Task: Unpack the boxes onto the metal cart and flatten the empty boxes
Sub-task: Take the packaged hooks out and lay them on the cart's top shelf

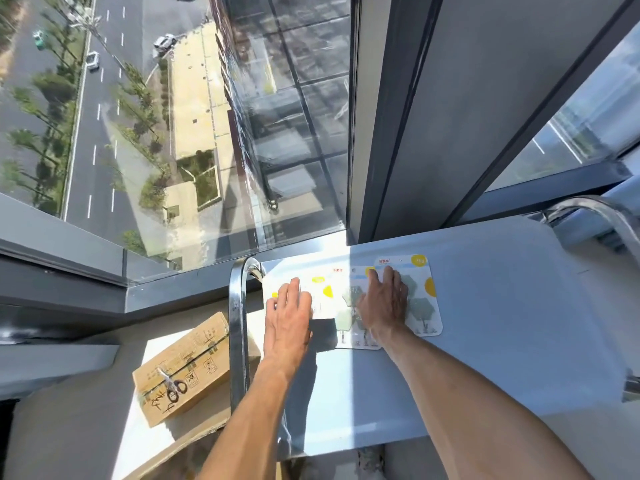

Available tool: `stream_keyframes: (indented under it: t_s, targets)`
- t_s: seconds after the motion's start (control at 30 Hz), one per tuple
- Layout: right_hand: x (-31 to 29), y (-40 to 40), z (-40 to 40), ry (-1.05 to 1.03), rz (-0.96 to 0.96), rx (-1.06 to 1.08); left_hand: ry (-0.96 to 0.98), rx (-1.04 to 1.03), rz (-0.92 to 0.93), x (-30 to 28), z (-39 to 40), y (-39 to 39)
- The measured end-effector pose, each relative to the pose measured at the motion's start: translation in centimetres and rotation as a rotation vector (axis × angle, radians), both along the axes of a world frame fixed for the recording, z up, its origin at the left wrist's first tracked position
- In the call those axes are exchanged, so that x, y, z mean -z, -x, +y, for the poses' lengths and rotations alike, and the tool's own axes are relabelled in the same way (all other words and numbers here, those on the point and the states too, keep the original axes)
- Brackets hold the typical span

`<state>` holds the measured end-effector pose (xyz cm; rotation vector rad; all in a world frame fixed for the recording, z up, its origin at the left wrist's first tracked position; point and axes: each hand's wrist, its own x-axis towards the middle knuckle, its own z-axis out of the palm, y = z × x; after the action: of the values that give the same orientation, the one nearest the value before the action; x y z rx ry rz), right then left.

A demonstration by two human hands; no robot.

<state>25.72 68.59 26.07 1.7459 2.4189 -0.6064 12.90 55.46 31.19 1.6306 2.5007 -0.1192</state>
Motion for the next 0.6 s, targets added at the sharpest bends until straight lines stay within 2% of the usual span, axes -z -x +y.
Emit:
stream_keyframes:
  t_s: [0.07, 0.2, 0.33, 0.5, 0.53, 0.6]
  targets:
    - [0.3, -0.1, -0.2, 0.075, -0.061, 0.025, 0.174, 0.061, 0.011, 1.0, -0.4, -0.6]
    - [0.5, -0.2, -0.7, 0.121, -0.106, 0.01, 0.334, -0.047, -0.098, 2.7, -1.3, -2.2]
    - [0.8, -0.4, -0.4, 0.088, -0.08, -0.03, 0.284, -0.079, -0.05, 3.8, -1.3, -2.0]
    - [1.4, -0.9, -0.3, -0.001, -0.064, -0.059, 0.245, -0.228, 0.02, 4.2, -1.3, -1.7]
    - [1.4, -1.0, -0.3, -0.042, -0.068, -0.061, 0.193, -0.214, 0.01, 4.2, -1.2, -1.8]
    - [1.1, -1.2, -0.1, -0.118, -0.074, -0.022, 0.081, -0.051, -0.049, 4.4, -0.6, -2.3]
